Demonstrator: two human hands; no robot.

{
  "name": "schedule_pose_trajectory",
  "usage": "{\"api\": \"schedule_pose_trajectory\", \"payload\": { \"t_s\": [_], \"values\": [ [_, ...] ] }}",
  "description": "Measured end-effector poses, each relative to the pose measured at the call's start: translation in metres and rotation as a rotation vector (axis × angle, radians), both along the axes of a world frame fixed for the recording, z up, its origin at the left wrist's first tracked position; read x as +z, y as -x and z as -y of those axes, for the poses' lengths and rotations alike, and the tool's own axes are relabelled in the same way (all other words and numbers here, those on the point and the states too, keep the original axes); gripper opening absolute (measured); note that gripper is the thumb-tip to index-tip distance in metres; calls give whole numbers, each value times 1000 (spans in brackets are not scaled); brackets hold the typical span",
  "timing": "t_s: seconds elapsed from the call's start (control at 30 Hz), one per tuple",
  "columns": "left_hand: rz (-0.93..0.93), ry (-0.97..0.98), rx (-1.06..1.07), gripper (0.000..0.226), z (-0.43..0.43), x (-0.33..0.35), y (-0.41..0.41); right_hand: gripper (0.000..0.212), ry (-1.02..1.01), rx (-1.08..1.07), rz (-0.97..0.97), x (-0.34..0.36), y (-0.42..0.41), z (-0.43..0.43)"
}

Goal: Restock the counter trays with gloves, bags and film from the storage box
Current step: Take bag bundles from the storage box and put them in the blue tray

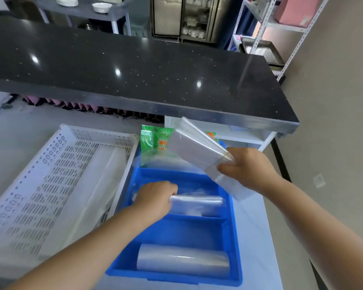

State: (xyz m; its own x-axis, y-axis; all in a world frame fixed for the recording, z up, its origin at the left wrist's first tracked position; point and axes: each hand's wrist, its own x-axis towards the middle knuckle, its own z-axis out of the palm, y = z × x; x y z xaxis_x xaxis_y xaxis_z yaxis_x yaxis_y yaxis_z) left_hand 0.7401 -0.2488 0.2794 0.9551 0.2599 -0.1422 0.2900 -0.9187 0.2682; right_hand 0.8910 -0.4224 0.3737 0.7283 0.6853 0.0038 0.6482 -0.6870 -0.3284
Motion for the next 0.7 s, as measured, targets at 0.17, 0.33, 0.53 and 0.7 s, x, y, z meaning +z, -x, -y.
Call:
{"api": "schedule_pose_trajectory", "payload": {
  "t_s": [0.17, 0.33, 0.53, 0.7],
  "values": [
    [199, -89, -8, 24, 12, 11, 35, 21, 101, 250, 225, -18, 11, -41],
    [284, -142, -59, 35, 19, 10, 48, 20, 344, 471, 114, -57, 16, -61],
    [249, -148, -6, 35, 18, 7, 44, 19, 410, 517, -116, -83, 15, -65],
    [180, -115, 62, 17, 12, 7, 32, 20, 370, 514, -69, -83, 8, -72]
  ]
}}
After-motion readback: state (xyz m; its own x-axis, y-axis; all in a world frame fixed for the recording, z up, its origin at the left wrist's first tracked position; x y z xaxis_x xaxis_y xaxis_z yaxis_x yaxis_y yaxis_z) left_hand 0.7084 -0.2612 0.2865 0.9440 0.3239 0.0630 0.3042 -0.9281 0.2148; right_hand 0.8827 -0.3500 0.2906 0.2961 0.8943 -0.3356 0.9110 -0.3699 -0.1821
